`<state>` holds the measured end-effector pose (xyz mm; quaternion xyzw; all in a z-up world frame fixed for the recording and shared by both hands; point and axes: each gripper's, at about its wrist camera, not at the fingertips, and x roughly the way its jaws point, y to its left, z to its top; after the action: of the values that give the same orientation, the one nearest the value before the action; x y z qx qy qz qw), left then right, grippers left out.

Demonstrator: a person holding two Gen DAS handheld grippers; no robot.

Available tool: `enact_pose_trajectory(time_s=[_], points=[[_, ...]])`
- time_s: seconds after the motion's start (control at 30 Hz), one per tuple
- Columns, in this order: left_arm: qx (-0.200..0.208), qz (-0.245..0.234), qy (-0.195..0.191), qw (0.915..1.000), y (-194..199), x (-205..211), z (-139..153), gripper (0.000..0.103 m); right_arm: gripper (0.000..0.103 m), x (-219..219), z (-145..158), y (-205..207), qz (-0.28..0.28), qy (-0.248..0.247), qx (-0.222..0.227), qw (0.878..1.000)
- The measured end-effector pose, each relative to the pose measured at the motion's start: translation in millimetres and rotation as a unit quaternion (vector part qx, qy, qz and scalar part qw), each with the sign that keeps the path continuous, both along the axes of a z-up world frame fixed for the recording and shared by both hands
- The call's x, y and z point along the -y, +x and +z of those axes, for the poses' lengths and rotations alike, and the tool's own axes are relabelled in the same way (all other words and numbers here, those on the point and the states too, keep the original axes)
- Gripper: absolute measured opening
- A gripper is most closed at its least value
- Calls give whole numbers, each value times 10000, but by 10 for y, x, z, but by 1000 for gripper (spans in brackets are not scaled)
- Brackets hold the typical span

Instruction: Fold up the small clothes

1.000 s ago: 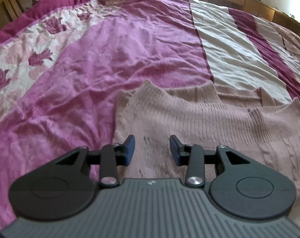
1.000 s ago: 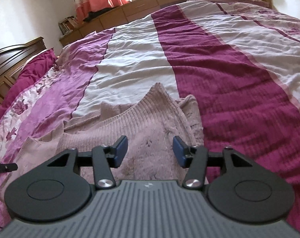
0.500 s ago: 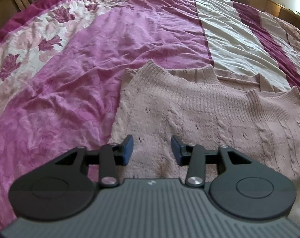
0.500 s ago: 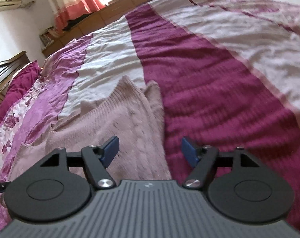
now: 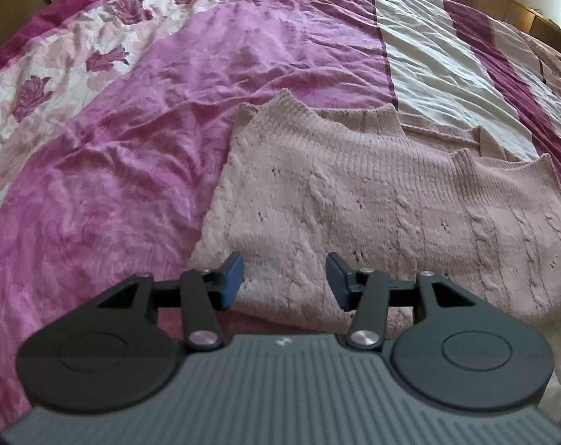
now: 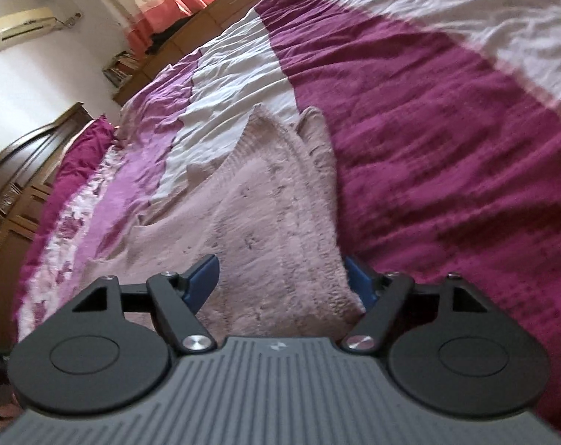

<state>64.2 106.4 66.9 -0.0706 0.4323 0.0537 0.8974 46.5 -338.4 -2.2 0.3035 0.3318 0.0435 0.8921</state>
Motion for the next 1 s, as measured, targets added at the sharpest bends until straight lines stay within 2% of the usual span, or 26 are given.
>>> enact_pose_trajectory(time_s=[0.17,0.3,0.4,0.43,0.5,0.53,0.6,0.7,0.77,0.83,0.9,1.0], points=[[-86,-14,14,10000,-31,37,-18,51,80,40,-38,28,39,229,-63,9997],[-134,-60,81,9999,-40,71,-53,51,88,23,-44,139,159,205,-179,9995],[-168,-64,137,9997,-39,87,-71,51,88,-43,-34,231,234,120,-199,9995],[-170,-62,148,9997,-40,90,-70,51,84,-61,-31,236,212,104,-175,9996],[-170,-46,163,9997,-45,97,-66,51,48,-100,-27,236,167,0,-148,9998],[-172,-38,174,9997,-46,99,-67,51,42,-102,-35,243,135,-17,-189,9997],[-186,-28,206,9996,-45,106,-73,51,38,-70,-59,233,110,171,-156,9997],[-200,-44,262,9994,-40,123,-77,51,38,-27,-100,217,23,380,-100,9992],[-193,-60,291,9994,-43,135,-75,51,39,12,-148,229,-7,553,-123,9984],[-192,-68,293,9994,-47,140,-76,51,45,77,-207,247,-22,843,-135,9963],[-193,-69,291,9994,-51,138,-79,51,45,133,-253,261,11,1078,-140,9941],[-191,-65,288,9994,-52,140,-80,51,45,150,-269,289,108,1110,-140,9937]])
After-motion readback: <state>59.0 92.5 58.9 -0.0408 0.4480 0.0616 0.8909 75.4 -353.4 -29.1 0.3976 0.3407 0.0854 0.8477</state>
